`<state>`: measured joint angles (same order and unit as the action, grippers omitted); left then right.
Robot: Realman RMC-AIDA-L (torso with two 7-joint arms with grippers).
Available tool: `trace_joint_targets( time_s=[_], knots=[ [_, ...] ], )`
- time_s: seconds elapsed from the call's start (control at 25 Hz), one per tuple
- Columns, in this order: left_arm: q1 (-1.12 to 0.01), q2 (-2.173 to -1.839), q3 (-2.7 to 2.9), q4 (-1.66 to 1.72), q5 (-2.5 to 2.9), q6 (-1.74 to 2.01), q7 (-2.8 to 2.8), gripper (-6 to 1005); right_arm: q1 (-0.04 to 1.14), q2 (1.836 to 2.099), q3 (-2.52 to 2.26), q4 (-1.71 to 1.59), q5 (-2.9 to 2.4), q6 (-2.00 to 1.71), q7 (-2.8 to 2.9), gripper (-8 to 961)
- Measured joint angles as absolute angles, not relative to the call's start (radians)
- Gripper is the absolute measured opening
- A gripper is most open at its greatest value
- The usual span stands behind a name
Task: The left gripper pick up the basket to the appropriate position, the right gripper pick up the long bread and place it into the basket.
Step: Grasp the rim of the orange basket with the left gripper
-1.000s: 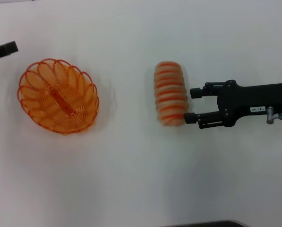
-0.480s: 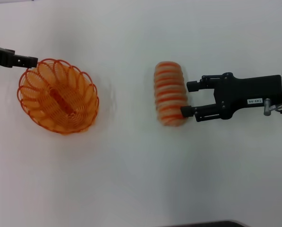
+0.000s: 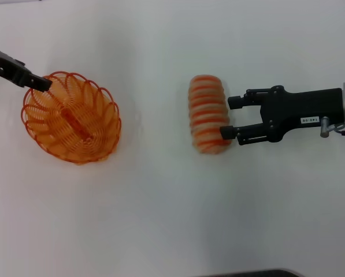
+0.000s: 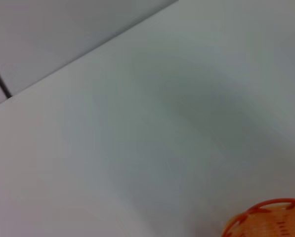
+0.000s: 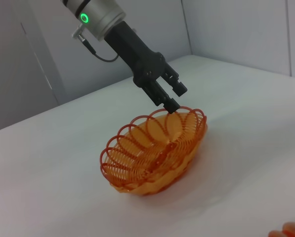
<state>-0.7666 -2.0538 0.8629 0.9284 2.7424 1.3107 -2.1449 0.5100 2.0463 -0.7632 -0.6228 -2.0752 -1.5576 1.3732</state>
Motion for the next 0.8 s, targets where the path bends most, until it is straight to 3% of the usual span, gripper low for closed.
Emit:
trace_joint_targets(
  time_s=[0.8],
  knots=[
    [-0.796, -2.098, 0.956, 0.861, 2.823, 1.212, -2.174, 767, 0.506, 2.042, -0.771, -0.624, -2.077, -1.551, 1.39, 841]
  ],
)
